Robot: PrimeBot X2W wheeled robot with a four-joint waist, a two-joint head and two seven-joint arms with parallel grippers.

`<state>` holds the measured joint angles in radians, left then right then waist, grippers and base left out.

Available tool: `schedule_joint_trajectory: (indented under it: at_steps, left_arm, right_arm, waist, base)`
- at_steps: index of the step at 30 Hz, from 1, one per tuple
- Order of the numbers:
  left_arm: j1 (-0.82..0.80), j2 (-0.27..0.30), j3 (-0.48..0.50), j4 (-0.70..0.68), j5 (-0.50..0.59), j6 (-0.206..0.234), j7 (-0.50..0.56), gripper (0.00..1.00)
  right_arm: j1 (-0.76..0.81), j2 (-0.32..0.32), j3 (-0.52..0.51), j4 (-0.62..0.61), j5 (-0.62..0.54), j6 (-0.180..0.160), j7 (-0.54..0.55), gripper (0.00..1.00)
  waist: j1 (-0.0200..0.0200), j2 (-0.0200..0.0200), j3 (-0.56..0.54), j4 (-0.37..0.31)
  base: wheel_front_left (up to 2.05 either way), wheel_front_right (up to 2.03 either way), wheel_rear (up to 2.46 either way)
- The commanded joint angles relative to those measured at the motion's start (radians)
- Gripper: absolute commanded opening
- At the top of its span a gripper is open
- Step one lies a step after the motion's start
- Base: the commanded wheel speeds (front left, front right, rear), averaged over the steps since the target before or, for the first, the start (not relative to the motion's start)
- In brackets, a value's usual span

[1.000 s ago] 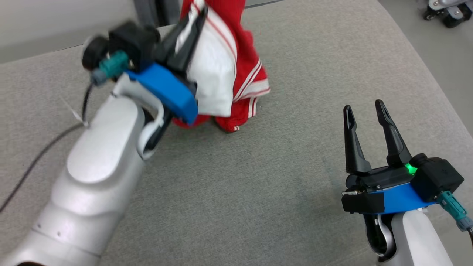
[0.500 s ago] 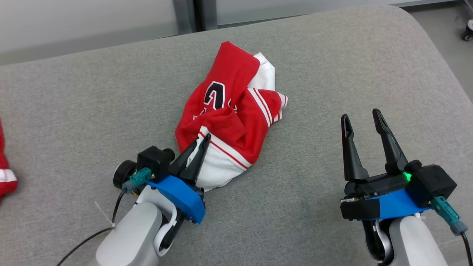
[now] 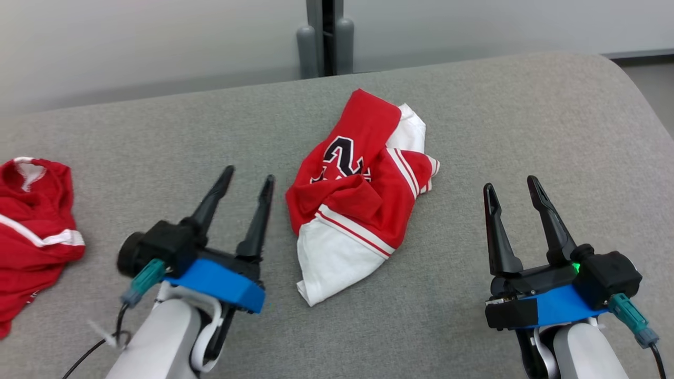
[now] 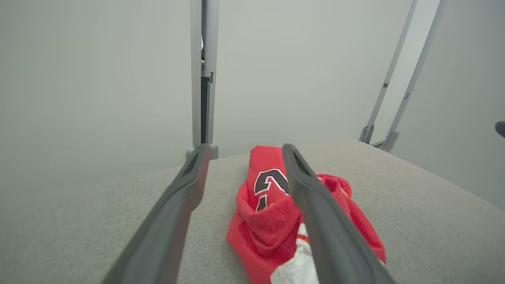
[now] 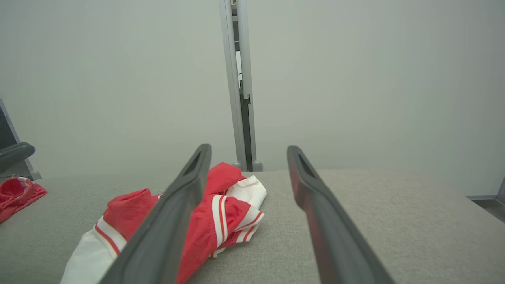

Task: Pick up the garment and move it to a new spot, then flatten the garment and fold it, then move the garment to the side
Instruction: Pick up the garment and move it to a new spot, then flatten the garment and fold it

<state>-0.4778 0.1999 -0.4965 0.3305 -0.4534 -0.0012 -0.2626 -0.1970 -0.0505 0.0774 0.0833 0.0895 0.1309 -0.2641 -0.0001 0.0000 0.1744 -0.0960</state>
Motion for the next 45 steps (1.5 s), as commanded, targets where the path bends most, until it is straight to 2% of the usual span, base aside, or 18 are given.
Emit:
schedule_joint_trajectory:
  at_steps: [1, 7, 13, 19, 28, 45]
  left_arm:
    - [0.043, 0.010, 0.043, -0.030, 0.019, 0.010, -0.003, 1.00]
    - [0.161, 0.004, 0.205, -0.123, 0.095, 0.027, -0.003, 1.00]
    - [0.274, -0.030, 0.351, -0.166, 0.162, 0.007, -0.003, 1.00]
    - [0.351, -0.069, 0.448, -0.166, 0.228, -0.026, -0.003, 1.00]
    - [0.399, -0.113, 0.511, -0.141, 0.293, -0.070, -0.003, 1.00]
    - [0.394, -0.141, 0.554, -0.124, 0.333, -0.105, -0.003, 1.00]
  right_arm:
    - [0.018, 0.000, -0.004, 0.002, -0.002, 0.000, -0.001, 1.00]
    - [0.040, 0.000, -0.017, 0.009, -0.012, 0.000, -0.001, 1.00]
    - [0.065, 0.000, -0.032, 0.026, -0.018, 0.000, -0.001, 1.00]
    - [0.091, 0.000, -0.053, 0.043, -0.022, 0.000, -0.001, 1.00]
    - [0.115, 0.000, -0.061, 0.064, -0.025, 0.000, -0.001, 1.00]
    - [0.111, 0.000, -0.052, 0.078, -0.020, 0.000, -0.001, 1.00]
  waist:
    - [0.0001, 0.0000, -0.024, 0.023]
    - [0.0001, 0.0000, -0.052, 0.054]
    - [0.0001, 0.0000, -0.067, 0.069]
    - [0.0001, 0.0000, -0.080, 0.079]
    - [0.0001, 0.0000, -0.101, 0.084]
    - [0.0001, 0.0000, -0.106, 0.084]
  base:
    - [0.00, 0.00, 0.00]
    - [0.00, 0.00, 0.00]
    - [0.00, 0.00, 0.00]
    - [0.00, 0.00, 0.00]
    - [0.00, 0.00, 0.00]
    - [0.00, 0.00, 0.00]
